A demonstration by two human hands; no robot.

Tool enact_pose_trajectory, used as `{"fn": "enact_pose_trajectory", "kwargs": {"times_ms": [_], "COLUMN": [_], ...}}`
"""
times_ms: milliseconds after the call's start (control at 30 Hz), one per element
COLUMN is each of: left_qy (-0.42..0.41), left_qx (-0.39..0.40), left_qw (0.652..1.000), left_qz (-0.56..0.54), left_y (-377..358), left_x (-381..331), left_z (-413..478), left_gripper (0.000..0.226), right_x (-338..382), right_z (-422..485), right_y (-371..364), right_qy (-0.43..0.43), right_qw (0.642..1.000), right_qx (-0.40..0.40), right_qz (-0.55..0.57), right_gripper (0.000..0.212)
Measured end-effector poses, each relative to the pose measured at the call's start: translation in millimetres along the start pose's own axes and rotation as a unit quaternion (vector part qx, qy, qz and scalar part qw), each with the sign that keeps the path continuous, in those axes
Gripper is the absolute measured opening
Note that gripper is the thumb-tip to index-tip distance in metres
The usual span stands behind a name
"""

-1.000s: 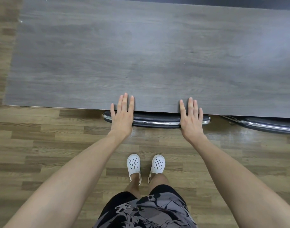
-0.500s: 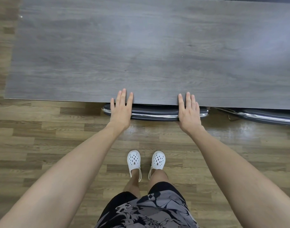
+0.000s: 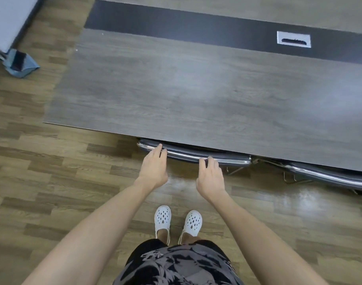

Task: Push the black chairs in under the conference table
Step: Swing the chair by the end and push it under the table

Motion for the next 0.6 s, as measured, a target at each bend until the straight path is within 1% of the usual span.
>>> {"fn": "enact_pose_trajectory", "kwargs": {"times_ms": [100,200,300,433,600], "left_qy": [0.011,0.013,0.019,0.029,0.038], "left_qx": [0.027,0.048,0.057,0.059,0.048], "left_qw": [0.999,0.998,0.996,0.994,0.992], "left_qz": [-0.034,-0.05,-0.069,-0.09,-0.106], "left_y": [-2,-9,-16,-16,-12], "left_x": [-4,-3,2,17,43], "left_z": [-20,-39,-57,-69,-79], "left_gripper": [0.057,0.046,0.041,0.042,0.046], "right_x": [13,26,40,66,101], "right_z": [-6,-8,-12,-16,-19], "right_y": [-3,-3,-2,-2,0], "right_qy": [0.052,0.099,0.124,0.156,0.169], "right_qw": [0.997,0.991,0.986,0.979,0.978], "right_qx": [0.051,0.082,0.096,0.11,0.103], "right_qz": [0.0,-0.032,-0.056,-0.072,-0.066], "right_gripper": [0.036,0.026,0.024,0.025,0.025]}}
Point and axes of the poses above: each hand's wrist, its own z-axis towards the middle knuckle, its own y-axis out of the back of the hand, x = y × z, the point moved 8 cm from there along z, towards the middle knuckle, and after that the axes turned 9 degrees about -y, right-handed, at the moved point
